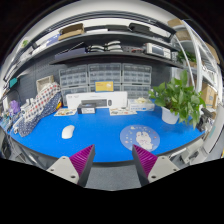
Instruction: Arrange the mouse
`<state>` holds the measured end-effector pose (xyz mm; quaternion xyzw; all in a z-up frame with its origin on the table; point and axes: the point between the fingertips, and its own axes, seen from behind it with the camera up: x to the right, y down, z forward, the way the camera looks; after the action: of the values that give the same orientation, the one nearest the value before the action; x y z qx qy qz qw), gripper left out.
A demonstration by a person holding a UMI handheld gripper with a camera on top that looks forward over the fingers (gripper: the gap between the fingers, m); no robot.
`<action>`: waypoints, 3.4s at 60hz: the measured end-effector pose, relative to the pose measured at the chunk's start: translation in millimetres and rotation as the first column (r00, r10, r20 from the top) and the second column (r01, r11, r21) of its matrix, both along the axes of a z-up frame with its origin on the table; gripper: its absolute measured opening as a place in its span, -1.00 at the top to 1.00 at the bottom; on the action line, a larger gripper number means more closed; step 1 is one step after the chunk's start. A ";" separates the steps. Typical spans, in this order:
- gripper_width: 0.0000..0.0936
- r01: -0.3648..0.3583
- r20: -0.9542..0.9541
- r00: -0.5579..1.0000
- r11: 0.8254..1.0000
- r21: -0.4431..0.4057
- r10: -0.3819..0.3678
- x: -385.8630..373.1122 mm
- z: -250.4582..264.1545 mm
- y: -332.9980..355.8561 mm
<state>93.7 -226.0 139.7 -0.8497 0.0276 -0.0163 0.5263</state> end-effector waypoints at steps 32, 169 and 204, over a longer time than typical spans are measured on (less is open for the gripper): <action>-0.61 -0.227 -0.073 0.973 0.959 -0.169 0.218 -188.6 -113.8 60.5; 0.21 -0.052 -0.011 0.999 0.940 -0.337 0.051 146.4 -145.4 188.8; -0.80 -0.118 0.041 0.989 0.919 -0.377 0.144 118.1 -108.8 178.9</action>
<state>211.7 -47.1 31.0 -0.9332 -0.0509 -0.0151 0.3555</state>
